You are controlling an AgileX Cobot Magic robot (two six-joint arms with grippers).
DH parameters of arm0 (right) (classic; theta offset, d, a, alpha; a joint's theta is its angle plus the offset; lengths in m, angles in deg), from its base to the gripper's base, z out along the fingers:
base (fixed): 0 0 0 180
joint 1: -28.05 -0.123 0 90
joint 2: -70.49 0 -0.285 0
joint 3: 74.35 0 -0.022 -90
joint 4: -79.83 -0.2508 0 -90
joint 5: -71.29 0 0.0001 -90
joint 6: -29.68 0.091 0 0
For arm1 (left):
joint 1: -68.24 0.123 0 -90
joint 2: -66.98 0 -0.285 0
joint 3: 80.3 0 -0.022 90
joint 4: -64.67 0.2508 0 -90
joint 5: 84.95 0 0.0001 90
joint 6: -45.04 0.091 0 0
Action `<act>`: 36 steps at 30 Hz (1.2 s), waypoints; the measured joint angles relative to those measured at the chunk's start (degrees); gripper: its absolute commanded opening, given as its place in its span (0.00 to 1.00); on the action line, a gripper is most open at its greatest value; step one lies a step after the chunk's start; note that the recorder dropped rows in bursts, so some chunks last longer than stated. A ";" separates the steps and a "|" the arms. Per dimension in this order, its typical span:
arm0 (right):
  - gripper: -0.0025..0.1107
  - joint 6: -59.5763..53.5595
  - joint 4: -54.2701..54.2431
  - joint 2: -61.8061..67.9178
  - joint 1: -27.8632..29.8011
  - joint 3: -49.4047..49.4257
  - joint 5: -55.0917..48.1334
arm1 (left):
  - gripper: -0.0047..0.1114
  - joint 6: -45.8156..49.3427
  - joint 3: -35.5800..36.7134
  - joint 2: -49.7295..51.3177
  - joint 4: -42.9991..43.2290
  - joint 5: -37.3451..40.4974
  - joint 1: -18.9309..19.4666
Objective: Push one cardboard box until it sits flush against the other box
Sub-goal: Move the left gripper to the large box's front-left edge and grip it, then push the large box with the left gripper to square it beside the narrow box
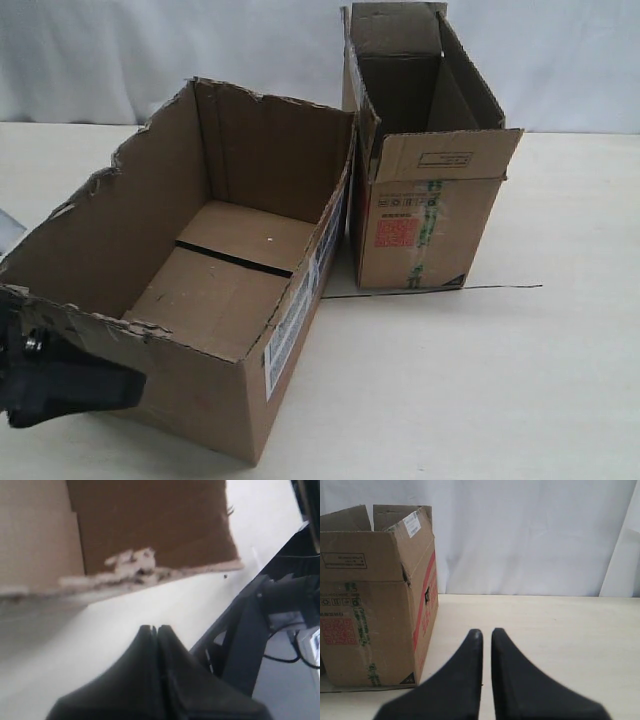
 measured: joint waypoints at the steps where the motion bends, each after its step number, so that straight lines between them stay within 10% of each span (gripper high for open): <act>1: 0.07 0.00 0.00 0.00 0.00 0.00 0.00 | 0.04 1.54 0.00 0.82 -2.28 -0.14 0.00; 26: 0.07 0.00 0.00 0.00 0.00 0.00 0.00 | 0.04 15.81 0.00 6.30 -24.52 -12.95 -0.09; 36: 0.07 0.00 0.00 0.00 0.00 0.00 0.00 | 0.04 8.92 -0.88 6.30 -8.48 -5.13 -0.09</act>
